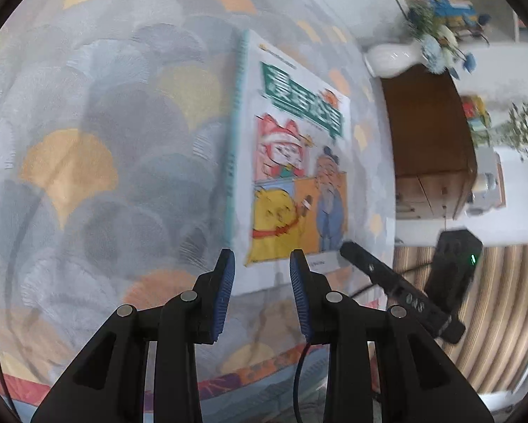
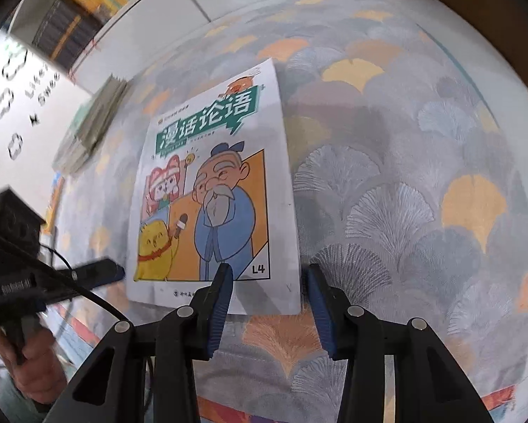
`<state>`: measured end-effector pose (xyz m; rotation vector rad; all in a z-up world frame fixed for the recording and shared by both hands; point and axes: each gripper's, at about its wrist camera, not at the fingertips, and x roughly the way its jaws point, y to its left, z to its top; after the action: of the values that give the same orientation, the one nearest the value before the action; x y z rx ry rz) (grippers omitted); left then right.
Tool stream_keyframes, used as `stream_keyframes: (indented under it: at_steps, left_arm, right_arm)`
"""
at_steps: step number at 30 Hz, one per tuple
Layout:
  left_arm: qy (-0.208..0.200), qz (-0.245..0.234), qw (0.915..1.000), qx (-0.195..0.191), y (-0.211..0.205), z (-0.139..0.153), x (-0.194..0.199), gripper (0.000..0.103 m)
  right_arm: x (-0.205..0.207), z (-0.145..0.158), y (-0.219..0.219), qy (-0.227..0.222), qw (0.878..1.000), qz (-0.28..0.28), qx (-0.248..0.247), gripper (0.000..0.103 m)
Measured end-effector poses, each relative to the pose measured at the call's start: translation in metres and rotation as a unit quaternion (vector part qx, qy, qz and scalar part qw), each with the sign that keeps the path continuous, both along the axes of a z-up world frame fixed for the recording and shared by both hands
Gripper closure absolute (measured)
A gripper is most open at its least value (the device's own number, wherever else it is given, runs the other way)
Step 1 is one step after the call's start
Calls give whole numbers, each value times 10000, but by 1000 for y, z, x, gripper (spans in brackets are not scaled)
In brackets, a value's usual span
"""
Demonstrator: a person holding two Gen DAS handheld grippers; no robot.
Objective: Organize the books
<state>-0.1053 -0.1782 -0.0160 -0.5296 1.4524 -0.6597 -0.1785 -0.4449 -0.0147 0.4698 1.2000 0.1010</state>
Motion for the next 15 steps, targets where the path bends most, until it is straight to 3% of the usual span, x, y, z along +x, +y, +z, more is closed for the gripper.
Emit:
stream_keyframes:
  at_steps: [3, 7, 9, 11, 12, 13, 15]
  left_arm:
    - [-90, -183, 9997, 110, -10, -2, 1, 74]
    - [42, -1, 9997, -241, -10, -9, 7, 74]
    - [315, -75, 9971, -688, -12, -18, 8, 74]
    - [647, -203, 9879, -1392, -23, -22, 4, 74]
    - [589, -339, 9837, -1663, -32, -15, 1, 74]
    - [448, -442, 9839, -1673, -37, -6, -2, 74]
    - [68, -580, 9894, -1332, -45, 12, -4, 74]
  right_arm:
    - [2, -3, -4, -8, 9996, -90, 270, 60]
    - [0, -5, -10, 3, 9978, -211, 626, 60]
    - [-2, -6, -13, 2, 9962, -287, 825, 60]
    - [-4, -9, -17, -19, 9940, -366, 1029, 60]
    - [-5, -11, -19, -28, 9928, -402, 1125, 60]
    - [-5, -14, -23, -35, 9901, -473, 1324, 60]
    - [-7, -19, -33, -10, 9836, -632, 1687, 60]
